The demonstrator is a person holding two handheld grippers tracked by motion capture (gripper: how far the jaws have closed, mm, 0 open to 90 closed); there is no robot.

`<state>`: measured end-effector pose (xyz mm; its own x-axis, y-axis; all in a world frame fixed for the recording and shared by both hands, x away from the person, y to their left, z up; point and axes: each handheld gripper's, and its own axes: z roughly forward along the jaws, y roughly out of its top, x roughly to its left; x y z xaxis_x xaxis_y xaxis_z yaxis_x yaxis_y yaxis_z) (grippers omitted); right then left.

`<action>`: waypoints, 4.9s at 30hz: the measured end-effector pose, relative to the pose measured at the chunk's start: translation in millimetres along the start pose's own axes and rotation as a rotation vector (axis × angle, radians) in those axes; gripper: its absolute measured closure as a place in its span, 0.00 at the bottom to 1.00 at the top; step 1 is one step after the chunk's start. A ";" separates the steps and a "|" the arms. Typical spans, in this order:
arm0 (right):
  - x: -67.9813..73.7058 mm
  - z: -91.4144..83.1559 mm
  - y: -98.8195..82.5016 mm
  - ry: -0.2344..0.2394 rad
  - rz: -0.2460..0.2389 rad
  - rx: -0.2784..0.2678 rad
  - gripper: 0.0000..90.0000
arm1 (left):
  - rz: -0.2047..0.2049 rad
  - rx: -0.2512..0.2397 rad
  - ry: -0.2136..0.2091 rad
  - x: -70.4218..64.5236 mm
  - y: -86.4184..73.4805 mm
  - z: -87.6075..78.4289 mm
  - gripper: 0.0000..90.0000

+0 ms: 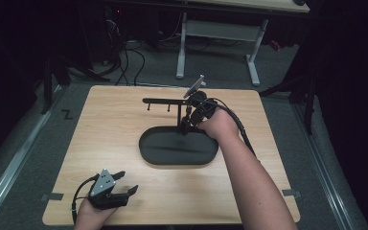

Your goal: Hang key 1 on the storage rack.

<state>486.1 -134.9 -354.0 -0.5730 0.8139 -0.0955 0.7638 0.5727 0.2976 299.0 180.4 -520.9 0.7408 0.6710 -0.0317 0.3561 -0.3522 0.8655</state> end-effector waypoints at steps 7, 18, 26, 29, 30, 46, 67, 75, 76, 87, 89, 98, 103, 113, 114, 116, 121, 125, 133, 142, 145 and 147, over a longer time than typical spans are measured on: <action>0.4 -3.2 -6.9 0.007 0.001 -0.003 0.80 | 0.000 -0.006 0.004 -0.7 -0.1 0.8 0.32; 5.2 -8.4 -20.9 0.025 0.006 -0.006 0.73 | 0.001 0.006 0.003 -0.1 -0.4 2.1 0.32; 6.1 -6.4 -35.5 0.038 0.000 -0.021 0.68 | -0.002 0.009 0.001 -0.1 -0.8 3.1 0.32; 6.8 -4.4 -49.4 0.052 -0.002 -0.048 0.65 | -0.002 0.010 0.000 -0.3 -0.6 4.3 0.32; 6.8 -4.4 -49.4 0.052 -0.002 -0.048 0.65 | -0.002 0.010 0.000 -0.3 -0.6 4.3 0.32; 24.4 21.3 -137.4 0.110 0.002 -0.167 0.60 | 0.006 0.027 -0.005 -3.0 -0.8 6.3 0.32; 0.4 50.4 -267.0 -0.011 0.157 -0.368 0.63 | 0.006 0.056 -0.002 -4.1 -3.5 10.2 0.32; -20.4 56.2 -316.4 -0.059 0.315 -0.476 0.57 | 0.015 0.074 0.000 -6.8 -4.2 13.7 0.32; -22.4 55.1 -317.2 -0.072 0.321 -0.479 0.57 | 0.015 0.074 0.000 -6.9 -4.0 13.6 0.32; -71.9 75.8 -309.1 -0.103 0.471 -0.427 0.52 | 0.036 0.062 0.007 -9.5 -2.3 9.5 0.32; -78.1 80.6 -306.9 -0.104 0.487 -0.414 0.51 | 0.037 0.061 0.009 -9.8 -2.3 8.6 0.32; -79.3 82.5 -294.5 -0.061 0.450 -0.344 0.72 | 0.034 0.051 0.015 -7.6 -2.3 4.7 0.32; -72.5 80.3 -283.1 -0.048 0.378 -0.279 0.82 | 0.035 0.044 0.014 -7.2 -1.7 3.2 0.32; -63.2 76.6 -256.8 -0.061 0.229 -0.112 0.83 | 0.033 0.043 0.017 -5.9 -1.5 2.5 0.32; -63.2 76.6 -256.8 -0.061 0.229 -0.112 0.83 | 0.033 0.043 0.017 -5.9 -1.5 2.5 0.32; -62.6 76.0 -249.0 -0.053 0.186 -0.062 0.83 | 0.036 0.044 0.017 -5.7 -1.3 2.6 0.32; -66.0 76.1 -240.8 -0.022 0.170 -0.026 0.83 | 0.036 0.041 0.016 -5.7 -1.2 2.7 0.32; -69.1 76.2 -235.2 -0.007 0.178 -0.018 0.83 | 0.035 0.041 0.013 -5.1 -1.1 2.0 0.32; -77.9 79.3 -229.7 0.014 0.220 -0.017 0.78 | 0.036 0.040 0.010 -5.0 -0.9 2.1 0.32; -80.4 83.2 -225.7 0.035 0.223 -0.022 0.85 | 0.036 0.039 0.011 -5.2 -1.1 1.8 0.32; -78.1 82.8 -225.8 0.043 0.215 -0.019 0.88 | 0.036 0.037 0.012 -5.0 -1.1 1.9 0.32; -76.9 82.3 -226.0 0.049 0.215 -0.017 0.92 | 0.035 0.039 0.010 -4.9 -1.1 2.1 0.32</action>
<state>382.0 -318.9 -492.1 -0.4113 0.9113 0.0178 0.8653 0.3843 0.3217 296.1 176.1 -522.7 0.7478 0.6639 0.0036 0.3521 -0.4012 0.8456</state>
